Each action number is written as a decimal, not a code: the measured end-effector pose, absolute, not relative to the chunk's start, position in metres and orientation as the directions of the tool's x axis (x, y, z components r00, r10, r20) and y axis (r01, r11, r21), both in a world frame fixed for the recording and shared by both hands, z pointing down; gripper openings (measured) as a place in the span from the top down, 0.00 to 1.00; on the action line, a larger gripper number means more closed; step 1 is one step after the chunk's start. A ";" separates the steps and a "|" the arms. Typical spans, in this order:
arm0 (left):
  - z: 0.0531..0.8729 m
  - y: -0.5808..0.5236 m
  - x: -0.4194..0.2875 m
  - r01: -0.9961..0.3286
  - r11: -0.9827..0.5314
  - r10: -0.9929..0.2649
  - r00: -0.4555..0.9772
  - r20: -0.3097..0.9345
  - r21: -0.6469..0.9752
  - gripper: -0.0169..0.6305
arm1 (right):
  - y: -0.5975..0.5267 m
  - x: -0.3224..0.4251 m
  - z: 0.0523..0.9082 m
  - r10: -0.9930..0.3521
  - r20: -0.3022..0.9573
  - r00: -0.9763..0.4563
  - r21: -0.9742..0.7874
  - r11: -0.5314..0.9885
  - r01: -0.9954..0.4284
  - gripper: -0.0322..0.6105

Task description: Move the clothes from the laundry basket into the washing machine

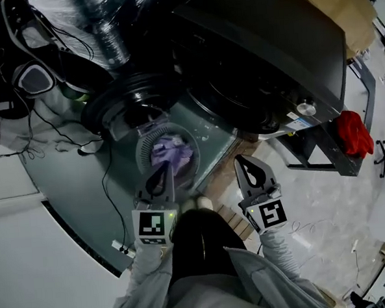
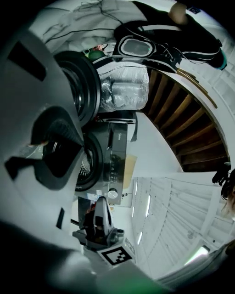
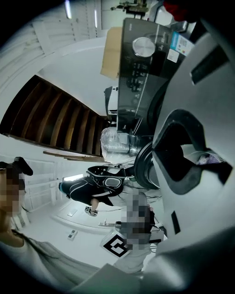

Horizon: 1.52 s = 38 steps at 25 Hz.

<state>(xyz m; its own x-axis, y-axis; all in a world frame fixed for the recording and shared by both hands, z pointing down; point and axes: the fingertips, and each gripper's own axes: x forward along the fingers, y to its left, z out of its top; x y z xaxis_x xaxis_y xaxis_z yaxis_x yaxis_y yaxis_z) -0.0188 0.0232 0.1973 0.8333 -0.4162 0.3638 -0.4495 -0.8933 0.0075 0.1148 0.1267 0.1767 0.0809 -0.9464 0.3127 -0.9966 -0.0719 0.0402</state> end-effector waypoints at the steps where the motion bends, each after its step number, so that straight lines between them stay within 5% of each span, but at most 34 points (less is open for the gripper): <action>1: 0.208 0.021 -0.015 -0.445 -0.896 -0.410 0.833 0.371 0.008 0.94 | 0.124 0.116 0.186 -0.944 0.319 0.081 0.037 -0.073 -0.997 0.91; 13: 0.356 0.004 -0.014 -0.432 -0.902 -0.375 0.797 0.473 0.012 0.94 | 0.113 0.122 0.316 -0.912 0.399 0.096 -0.040 -0.121 -0.992 0.91; 33: 0.615 -0.036 0.000 -0.449 -0.893 -0.353 0.713 0.606 0.008 0.93 | 0.097 0.133 0.480 -0.940 0.335 0.062 -0.045 -0.081 -0.996 0.91; 38: 0.653 -0.041 0.006 -0.425 -0.905 -0.307 0.700 0.645 0.031 0.64 | 0.095 0.140 0.502 -0.939 0.338 0.061 -0.054 -0.084 -0.995 0.91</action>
<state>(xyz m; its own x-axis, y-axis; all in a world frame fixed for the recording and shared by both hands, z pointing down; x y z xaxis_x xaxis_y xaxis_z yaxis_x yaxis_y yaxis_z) 0.0057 -0.0406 0.6529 0.6999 -0.3066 0.6451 -0.4247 -0.9048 0.0308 0.1397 0.0954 0.5018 0.0613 -0.9391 0.3380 -0.9950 -0.0843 -0.0538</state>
